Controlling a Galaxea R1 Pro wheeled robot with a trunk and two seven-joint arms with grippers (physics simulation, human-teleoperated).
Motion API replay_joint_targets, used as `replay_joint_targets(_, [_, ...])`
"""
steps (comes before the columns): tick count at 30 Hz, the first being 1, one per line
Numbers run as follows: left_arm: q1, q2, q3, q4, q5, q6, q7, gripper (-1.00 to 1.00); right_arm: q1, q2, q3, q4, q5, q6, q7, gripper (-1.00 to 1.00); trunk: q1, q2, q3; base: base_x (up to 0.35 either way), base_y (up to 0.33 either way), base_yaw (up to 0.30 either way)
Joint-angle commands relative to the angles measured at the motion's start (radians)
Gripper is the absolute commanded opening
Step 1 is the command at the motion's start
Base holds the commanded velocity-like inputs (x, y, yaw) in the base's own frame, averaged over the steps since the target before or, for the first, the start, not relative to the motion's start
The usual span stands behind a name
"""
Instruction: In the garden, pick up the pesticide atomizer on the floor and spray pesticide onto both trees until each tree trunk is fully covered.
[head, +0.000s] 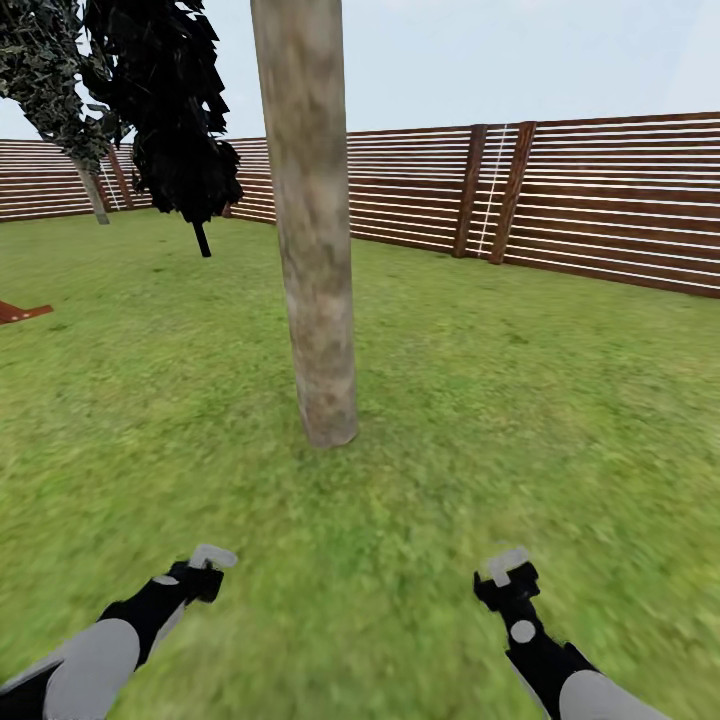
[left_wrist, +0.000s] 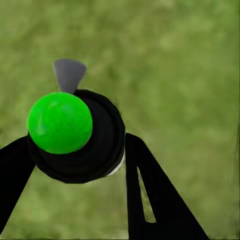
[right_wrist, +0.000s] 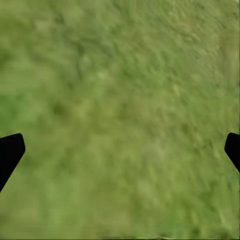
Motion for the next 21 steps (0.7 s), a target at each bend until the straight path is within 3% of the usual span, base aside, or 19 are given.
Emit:
replay_joint_targets(1, [0.000,-0.003,0.010,0.001,0.033,0.043,0.012,-1.00,0.001,0.000,-0.023,0.019,0.000,-0.025,-0.030,1.00,0.000,0.000,0.000,0.000,0.000,0.000])
replay_joint_targets(3, [0.000,-0.021,0.019,-0.002,0.085,0.142,0.026,-1.00,0.002,-0.001,-0.084,0.064,-0.001,-0.066,-0.067,1.00,0.000,0.000,0.000,0.000,0.000,0.000])
replay_joint_targets(7, [-0.001,-0.040,0.021,-0.005,0.102,0.177,0.027,-1.00,0.042,-0.004,-0.164,0.078,-0.040,-0.154,-0.075,1.00,0.000,0.000,0.000,0.112,-0.004,0.000])
replay_joint_targets(11, [-0.014,-0.055,0.021,-0.005,0.105,0.207,0.015,-1.00,0.094,-0.001,-0.178,0.080,-0.062,-0.212,-0.077,1.00,0.000,0.000,0.000,0.287,-0.149,0.000])
replay_joint_targets(15, [-0.028,-0.069,0.020,-0.043,0.103,0.302,-0.081,-1.00,0.104,-0.003,-0.182,0.081,-0.081,-0.216,-0.078,1.00,0.000,0.000,0.000,0.278,-0.218,0.000])
replay_joint_targets(21, [-0.030,-0.072,0.018,-0.093,0.101,0.329,-0.106,-1.00,0.108,-0.002,-0.181,0.081,-0.156,-0.216,-0.079,1.00,0.000,0.000,0.000,0.286,-0.194,-0.196])
